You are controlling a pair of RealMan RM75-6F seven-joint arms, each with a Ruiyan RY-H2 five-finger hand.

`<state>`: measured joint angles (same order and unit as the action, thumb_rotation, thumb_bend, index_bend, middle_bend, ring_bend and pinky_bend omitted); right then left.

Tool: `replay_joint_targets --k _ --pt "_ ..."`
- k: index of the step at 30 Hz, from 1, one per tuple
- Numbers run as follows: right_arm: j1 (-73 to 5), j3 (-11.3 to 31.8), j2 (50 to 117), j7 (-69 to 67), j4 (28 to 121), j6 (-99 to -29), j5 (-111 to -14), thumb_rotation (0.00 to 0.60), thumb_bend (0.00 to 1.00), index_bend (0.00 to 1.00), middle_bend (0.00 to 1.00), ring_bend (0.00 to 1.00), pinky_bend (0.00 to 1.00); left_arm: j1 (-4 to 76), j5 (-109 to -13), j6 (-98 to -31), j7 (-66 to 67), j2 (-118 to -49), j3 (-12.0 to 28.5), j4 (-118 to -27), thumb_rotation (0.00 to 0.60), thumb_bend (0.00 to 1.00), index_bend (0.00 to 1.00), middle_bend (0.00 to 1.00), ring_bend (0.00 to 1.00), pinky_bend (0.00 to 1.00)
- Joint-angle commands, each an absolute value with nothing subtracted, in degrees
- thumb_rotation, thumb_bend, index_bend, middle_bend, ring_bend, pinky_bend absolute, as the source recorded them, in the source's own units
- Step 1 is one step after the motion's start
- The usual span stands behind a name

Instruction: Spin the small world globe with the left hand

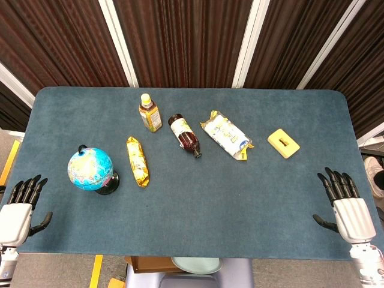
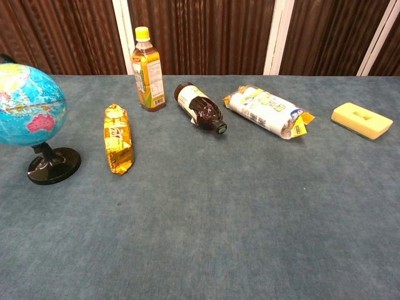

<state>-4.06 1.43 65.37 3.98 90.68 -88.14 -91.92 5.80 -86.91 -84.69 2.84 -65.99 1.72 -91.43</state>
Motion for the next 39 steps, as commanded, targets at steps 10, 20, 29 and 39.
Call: replay_joint_targets --k 10,20,29,39 --pt "-2.8 1.2 63.5 0.3 90.9 -91.1 -93.7 0.6 0.05 0.0 0.0 0.0 0.0 6.5 -88.4 -89.2 -11.2 -71.3 4.8 -89.0 0.6 0.37 0.0 0.0 0.0 0.02" --pt "-3.2 0.8 63.3 -0.2 91.1 -89.8 -94.1 0.6 0.05 0.0 0.0 0.0 0.0 10.1 -84.4 -88.7 -6.8 -78.0 10.1 -93.0 0.6 0.34 0.0 0.0 0.0 0.02" --pt "-3.0 1.1 63.1 -0.8 91.1 -90.3 -94.1 0.6 0.05 0.0 0.0 0.0 0.0 13.3 -83.3 -89.0 -1.4 -84.6 13.0 -89.3 0.6 0.34 0.0 0.0 0.0 0.01" --pt "-3.2 1.1 63.2 -0.9 91.0 -89.7 -93.9 0.6 0.05 0.0 0.0 0.0 0.0 15.0 -82.0 -88.4 0.7 -87.0 14.1 -86.2 0.6 0.34 0.0 0.0 0.0 0.01"
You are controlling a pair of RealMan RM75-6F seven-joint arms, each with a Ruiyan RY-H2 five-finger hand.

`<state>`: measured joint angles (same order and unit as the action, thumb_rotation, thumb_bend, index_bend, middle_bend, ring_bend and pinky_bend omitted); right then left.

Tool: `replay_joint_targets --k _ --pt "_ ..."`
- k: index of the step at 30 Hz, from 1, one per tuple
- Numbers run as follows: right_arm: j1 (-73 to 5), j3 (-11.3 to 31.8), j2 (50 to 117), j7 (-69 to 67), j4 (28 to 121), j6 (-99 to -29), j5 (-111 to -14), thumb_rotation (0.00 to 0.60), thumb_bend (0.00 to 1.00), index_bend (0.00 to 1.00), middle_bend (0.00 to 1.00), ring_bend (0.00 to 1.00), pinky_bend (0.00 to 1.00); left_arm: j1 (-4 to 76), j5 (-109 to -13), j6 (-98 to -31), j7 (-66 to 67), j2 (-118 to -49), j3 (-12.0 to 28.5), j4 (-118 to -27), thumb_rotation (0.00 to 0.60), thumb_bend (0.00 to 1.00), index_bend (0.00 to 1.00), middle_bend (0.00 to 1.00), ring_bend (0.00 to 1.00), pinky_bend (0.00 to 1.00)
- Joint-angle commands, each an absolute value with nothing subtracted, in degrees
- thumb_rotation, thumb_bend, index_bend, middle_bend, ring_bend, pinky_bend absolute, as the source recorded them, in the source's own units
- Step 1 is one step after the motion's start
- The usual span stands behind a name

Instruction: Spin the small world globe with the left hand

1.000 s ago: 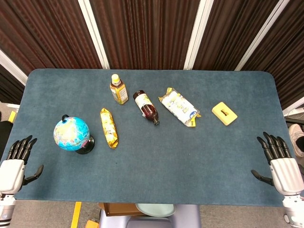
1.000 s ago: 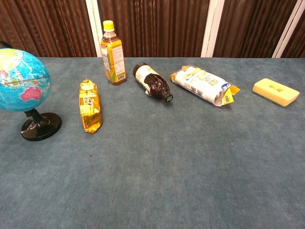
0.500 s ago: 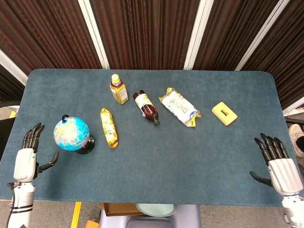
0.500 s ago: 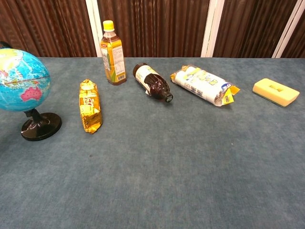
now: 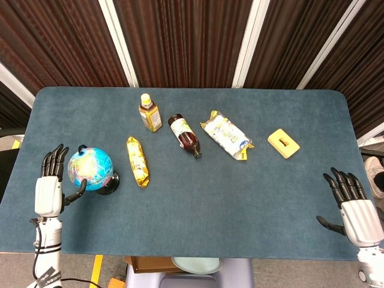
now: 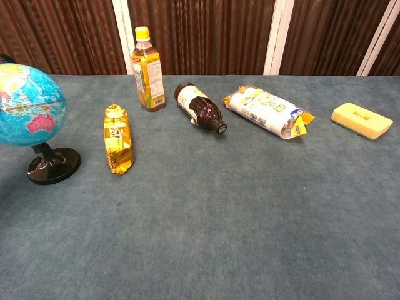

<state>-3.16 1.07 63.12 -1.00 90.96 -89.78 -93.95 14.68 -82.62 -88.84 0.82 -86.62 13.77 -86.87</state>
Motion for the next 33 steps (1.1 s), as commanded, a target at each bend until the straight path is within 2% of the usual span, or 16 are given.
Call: replay_joint_targets --k 1,33 --pt "-3.2 1.1 63.2 -0.8 91.0 -89.7 -93.9 0.6 0.05 0.0 0.0 0.0 0.0 15.1 -81.8 -88.1 0.6 -87.1 14.1 -86.0 0.6 0.34 0.0 0.0 0.0 0.01" --pt "-3.1 1.1 63.5 0.3 91.5 -89.4 -93.8 0.6 0.05 0.0 0.0 0.0 0.0 14.5 -77.2 -86.2 -1.7 -85.3 14.2 -84.8 0.6 0.35 0.0 0.0 0.0 0.02"
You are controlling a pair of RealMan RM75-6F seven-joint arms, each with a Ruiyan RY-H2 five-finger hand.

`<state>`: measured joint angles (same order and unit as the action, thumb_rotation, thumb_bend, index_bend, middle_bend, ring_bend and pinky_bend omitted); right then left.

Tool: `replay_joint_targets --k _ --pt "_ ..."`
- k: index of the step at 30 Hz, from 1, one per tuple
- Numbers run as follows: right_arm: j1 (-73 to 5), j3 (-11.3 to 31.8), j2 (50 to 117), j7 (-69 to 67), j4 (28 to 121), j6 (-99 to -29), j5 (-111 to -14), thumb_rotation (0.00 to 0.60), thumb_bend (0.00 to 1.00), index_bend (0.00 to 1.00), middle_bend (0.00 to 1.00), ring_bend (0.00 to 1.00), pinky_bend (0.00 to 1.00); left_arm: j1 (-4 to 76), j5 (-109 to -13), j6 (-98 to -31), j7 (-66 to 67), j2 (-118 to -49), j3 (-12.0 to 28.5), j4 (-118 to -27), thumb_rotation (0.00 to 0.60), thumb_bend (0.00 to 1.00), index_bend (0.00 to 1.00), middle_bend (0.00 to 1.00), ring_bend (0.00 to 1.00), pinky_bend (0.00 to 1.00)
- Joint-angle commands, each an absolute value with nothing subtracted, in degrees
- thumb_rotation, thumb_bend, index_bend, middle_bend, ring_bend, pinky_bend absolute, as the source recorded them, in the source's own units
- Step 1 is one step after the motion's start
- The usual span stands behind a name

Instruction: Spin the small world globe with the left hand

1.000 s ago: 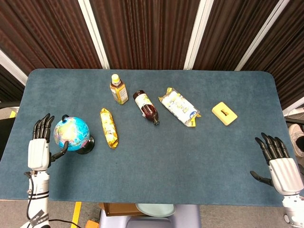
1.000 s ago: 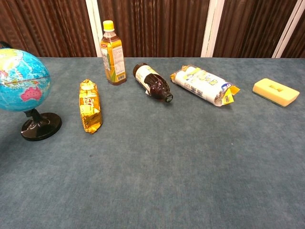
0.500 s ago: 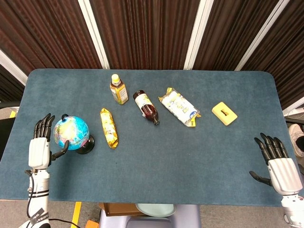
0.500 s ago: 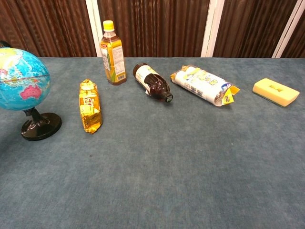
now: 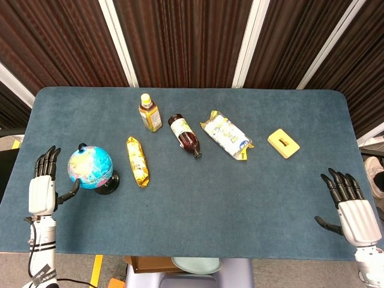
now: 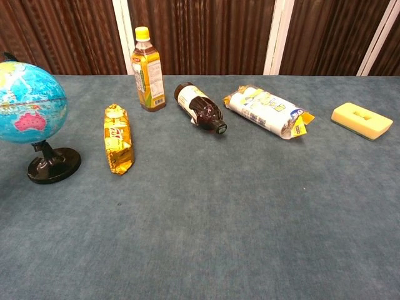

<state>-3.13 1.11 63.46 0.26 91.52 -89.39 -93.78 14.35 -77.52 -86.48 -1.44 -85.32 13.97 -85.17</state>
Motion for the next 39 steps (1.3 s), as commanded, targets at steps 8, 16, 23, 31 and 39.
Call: replay_joint_targets --k 8,16,23,31,39 --pt "-3.2 1.2 63.6 0.5 91.5 -89.3 -93.8 0.6 0.05 0.0 0.0 0.0 0.0 15.2 -75.8 -85.0 -3.7 -86.1 15.2 -81.5 0.6 0.35 0.0 0.0 0.0 0.02" --pt "-3.2 1.2 63.8 0.9 91.5 -89.1 -93.6 0.6 0.05 0.0 0.0 0.0 0.0 15.6 -74.4 -83.9 -4.8 -86.5 15.8 -79.6 0.6 0.35 0.0 0.0 0.0 0.02" --pt "-3.3 1.3 64.0 1.4 91.5 -88.8 -93.3 0.6 0.05 0.0 0.0 0.0 0.0 16.3 -73.2 -82.5 -6.8 -86.9 16.7 -77.9 0.6 0.35 0.0 0.0 0.0 0.02" --pt "-3.2 1.3 64.0 1.7 91.7 -89.0 -93.4 0.6 0.05 0.0 0.0 0.0 0.0 16.1 -72.3 -83.3 -8.4 -86.2 18.2 -75.4 0.6 0.35 0.0 0.0 0.0 0.02" --pt "-3.0 0.8 63.6 1.0 91.9 -89.5 -94.3 0.6 0.05 0.0 0.0 0.0 0.0 12.5 -76.4 -90.6 -14.0 -83.9 17.6 -80.8 0.6 0.38 0.0 0.0 0.0 0.02"
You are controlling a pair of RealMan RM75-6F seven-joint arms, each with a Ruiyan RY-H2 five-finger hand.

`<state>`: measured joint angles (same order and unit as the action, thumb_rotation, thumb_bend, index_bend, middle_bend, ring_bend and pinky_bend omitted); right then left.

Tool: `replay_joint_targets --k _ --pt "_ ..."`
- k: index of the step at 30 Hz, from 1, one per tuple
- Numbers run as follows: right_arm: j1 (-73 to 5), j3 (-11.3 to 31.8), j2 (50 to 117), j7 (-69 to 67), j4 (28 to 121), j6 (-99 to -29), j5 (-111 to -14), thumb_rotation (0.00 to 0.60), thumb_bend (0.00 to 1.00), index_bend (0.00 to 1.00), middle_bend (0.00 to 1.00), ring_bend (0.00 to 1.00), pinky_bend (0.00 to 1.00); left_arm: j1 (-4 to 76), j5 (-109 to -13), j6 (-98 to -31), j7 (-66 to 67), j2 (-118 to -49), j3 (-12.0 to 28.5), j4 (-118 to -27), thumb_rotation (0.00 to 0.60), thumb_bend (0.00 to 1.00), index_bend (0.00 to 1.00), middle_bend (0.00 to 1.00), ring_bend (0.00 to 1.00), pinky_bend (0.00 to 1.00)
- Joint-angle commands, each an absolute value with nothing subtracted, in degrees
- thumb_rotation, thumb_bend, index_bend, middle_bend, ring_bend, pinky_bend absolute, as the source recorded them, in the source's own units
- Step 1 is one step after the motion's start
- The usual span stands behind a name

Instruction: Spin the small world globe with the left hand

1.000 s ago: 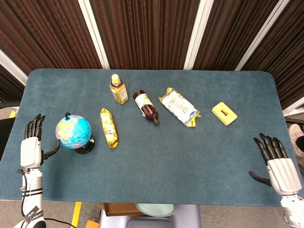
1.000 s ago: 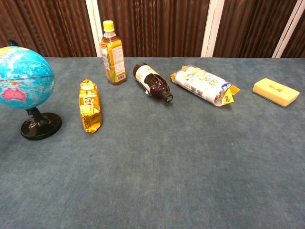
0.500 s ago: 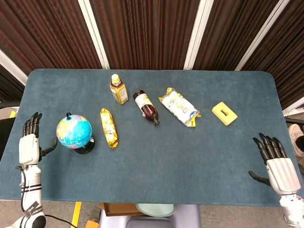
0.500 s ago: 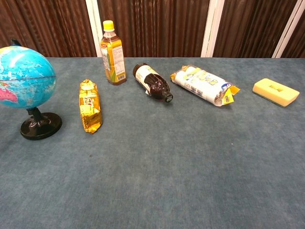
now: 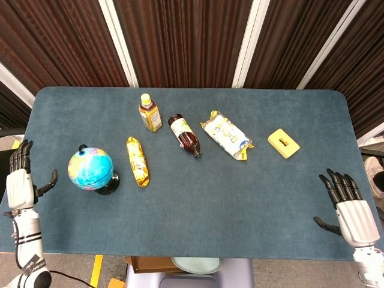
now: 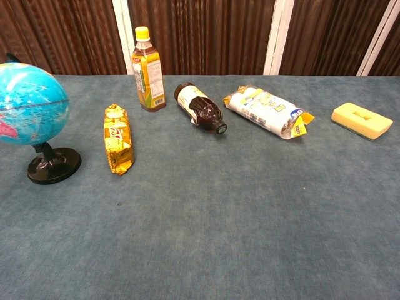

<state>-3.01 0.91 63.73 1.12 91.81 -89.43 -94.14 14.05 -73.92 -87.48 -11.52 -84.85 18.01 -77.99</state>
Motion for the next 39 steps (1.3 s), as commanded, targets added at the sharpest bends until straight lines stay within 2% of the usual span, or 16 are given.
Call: replay_joint_targets --k 1,6,10,16,23,39 --pt "-2.9 0.8 63.6 0.8 91.9 -89.6 -94.4 0.6 0.05 0.0 0.0 0.0 0.0 12.3 -77.2 -91.2 -14.3 -83.6 17.3 -81.9 0.6 0.38 0.0 0.0 0.0 0.02" --pt "-2.7 0.5 63.2 0.0 92.0 -90.2 -95.2 0.6 0.05 0.0 0.0 0.0 0.0 12.1 -81.6 -92.5 -13.8 -82.6 15.1 -88.1 0.6 0.36 0.0 0.0 0.0 0.02" --pt "-2.7 0.2 62.9 -0.8 92.0 -90.4 -95.7 0.6 0.05 0.0 0.0 0.0 0.0 13.3 -82.8 -90.9 -11.8 -83.7 13.8 -90.0 0.6 0.34 0.0 0.0 0.0 0.01" --pt "-2.6 0.0 62.5 -1.7 91.9 -90.5 -96.1 0.6 0.05 0.0 0.0 0.0 0.0 15.7 -81.5 -88.4 -7.2 -87.6 14.2 -88.7 0.6 0.34 0.0 0.0 0.0 0.01" --pt "-2.5 0.2 62.3 -2.3 91.7 -90.6 -95.7 0.6 0.05 0.0 0.0 0.0 0.0 16.8 -82.2 -90.3 -3.3 -92.1 14.4 -84.0 0.6 0.33 0.0 0.0 0.0 0.01" --pt "-2.7 0.2 62.6 -1.7 91.6 -90.2 -95.6 0.6 0.06 0.0 0.0 0.0 0.0 16.4 -80.1 -89.0 -4.5 -91.5 14.6 -83.4 0.6 0.33 0.0 0.0 0.0 0.01"
